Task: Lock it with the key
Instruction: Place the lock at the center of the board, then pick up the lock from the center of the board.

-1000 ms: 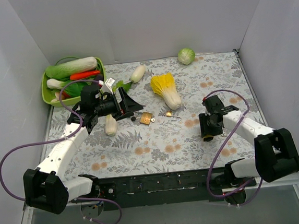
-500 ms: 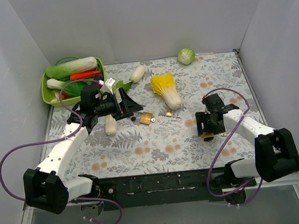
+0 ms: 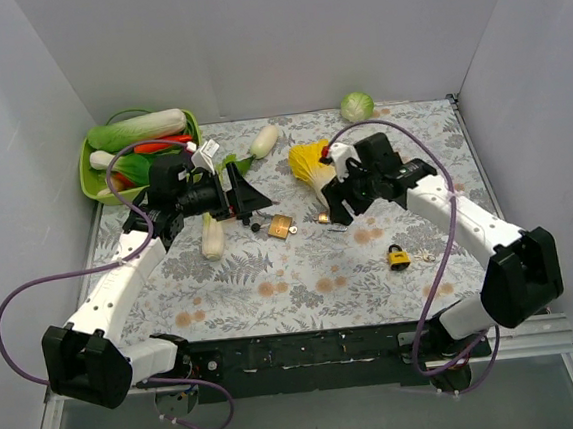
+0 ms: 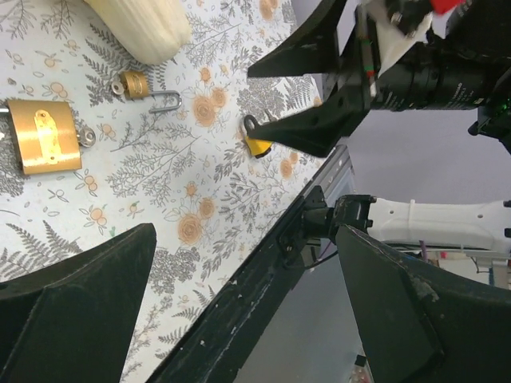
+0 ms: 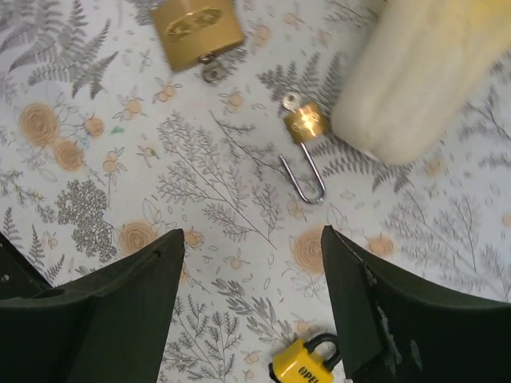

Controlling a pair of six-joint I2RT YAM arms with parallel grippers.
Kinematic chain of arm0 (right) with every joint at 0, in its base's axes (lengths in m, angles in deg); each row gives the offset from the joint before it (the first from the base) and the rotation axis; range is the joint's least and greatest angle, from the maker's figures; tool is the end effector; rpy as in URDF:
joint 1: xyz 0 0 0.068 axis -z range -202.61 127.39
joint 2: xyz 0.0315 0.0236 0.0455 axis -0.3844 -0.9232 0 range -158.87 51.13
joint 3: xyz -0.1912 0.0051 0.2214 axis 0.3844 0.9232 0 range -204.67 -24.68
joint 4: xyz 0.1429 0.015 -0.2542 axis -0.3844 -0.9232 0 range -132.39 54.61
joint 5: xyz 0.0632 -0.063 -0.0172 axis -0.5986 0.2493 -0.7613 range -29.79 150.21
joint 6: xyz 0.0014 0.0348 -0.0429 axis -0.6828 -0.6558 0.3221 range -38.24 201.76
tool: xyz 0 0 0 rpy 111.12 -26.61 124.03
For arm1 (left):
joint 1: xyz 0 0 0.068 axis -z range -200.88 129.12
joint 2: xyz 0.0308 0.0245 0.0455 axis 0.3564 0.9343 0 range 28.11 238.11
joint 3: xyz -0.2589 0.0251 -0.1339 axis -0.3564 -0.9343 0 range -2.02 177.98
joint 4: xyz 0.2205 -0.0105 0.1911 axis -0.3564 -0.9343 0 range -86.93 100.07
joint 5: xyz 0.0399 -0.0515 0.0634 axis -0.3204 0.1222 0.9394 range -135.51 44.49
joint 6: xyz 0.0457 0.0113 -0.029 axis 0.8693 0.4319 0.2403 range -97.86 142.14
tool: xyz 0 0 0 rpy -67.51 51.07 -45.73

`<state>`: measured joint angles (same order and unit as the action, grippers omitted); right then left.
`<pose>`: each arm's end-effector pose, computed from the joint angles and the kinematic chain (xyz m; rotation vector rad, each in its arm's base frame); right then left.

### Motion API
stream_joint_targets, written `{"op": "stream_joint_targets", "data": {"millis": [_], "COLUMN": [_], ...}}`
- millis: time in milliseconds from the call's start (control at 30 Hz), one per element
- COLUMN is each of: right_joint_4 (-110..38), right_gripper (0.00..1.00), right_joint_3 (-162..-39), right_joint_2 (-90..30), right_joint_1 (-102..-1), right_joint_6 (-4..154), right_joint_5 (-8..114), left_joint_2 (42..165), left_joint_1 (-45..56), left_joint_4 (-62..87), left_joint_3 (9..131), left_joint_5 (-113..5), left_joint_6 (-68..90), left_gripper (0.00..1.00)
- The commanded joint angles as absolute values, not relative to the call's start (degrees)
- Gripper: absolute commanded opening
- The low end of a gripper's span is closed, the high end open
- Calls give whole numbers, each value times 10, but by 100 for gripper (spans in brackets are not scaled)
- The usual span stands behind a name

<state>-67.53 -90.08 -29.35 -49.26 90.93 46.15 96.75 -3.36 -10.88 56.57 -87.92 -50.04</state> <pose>0.2920 0.1569 0.2986 -0.8499 2.2526 0.4363 0.2664 -0.1108 0.3366 -0.6323 2.3679 -1.6136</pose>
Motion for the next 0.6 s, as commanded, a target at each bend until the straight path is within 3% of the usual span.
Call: {"op": "stream_joint_targets", "data": {"millis": [0,233,567], "right_joint_4": [-705,-766,-751], "right_gripper": [75,65,63], "right_joint_3": [-967,-1070,-1095], "right_joint_2": [-362,-488,-567], "right_joint_1": [-561,-578,-575], "right_joint_6": [1068,1158,1227], "right_joint_5": [404,383,418], "left_joint_2": [962,962,960], "left_joint_1": [-39,-44,-44], "left_joint_4": [-120,-111,-117], "left_joint_3": [592,585,582], "left_joint_5": [-883,-916,-931], "left_joint_6": [-460,-460,-453], "left_gripper": [98,98,98]}}
